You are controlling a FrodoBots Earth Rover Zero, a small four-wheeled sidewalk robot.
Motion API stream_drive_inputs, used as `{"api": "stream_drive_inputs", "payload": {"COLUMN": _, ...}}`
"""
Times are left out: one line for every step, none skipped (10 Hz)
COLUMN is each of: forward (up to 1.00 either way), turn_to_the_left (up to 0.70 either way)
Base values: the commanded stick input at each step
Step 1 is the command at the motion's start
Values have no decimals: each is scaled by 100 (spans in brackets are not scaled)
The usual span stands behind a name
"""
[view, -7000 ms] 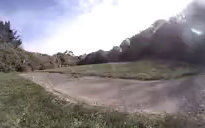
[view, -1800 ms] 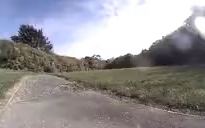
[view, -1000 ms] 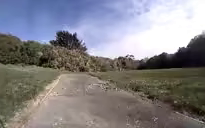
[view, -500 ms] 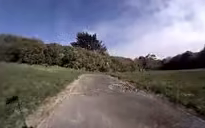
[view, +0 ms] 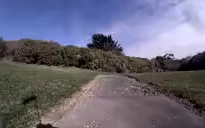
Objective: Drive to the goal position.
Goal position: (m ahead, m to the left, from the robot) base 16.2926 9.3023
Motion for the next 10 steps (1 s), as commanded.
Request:
{"api": "stream_drive_inputs", "payload": {"forward": 45, "turn_to_the_left": 0}}
{"api": "stream_drive_inputs", "payload": {"forward": 45, "turn_to_the_left": 0}}
{"api": "stream_drive_inputs", "payload": {"forward": 45, "turn_to_the_left": 0}}
{"api": "stream_drive_inputs", "payload": {"forward": 45, "turn_to_the_left": 0}}
{"api": "stream_drive_inputs", "payload": {"forward": 45, "turn_to_the_left": 0}}
{"api": "stream_drive_inputs", "payload": {"forward": 45, "turn_to_the_left": -27}}
{"api": "stream_drive_inputs", "payload": {"forward": 45, "turn_to_the_left": -27}}
{"api": "stream_drive_inputs", "payload": {"forward": 45, "turn_to_the_left": -27}}
{"api": "stream_drive_inputs", "payload": {"forward": 45, "turn_to_the_left": -27}}
{"api": "stream_drive_inputs", "payload": {"forward": 45, "turn_to_the_left": -27}}
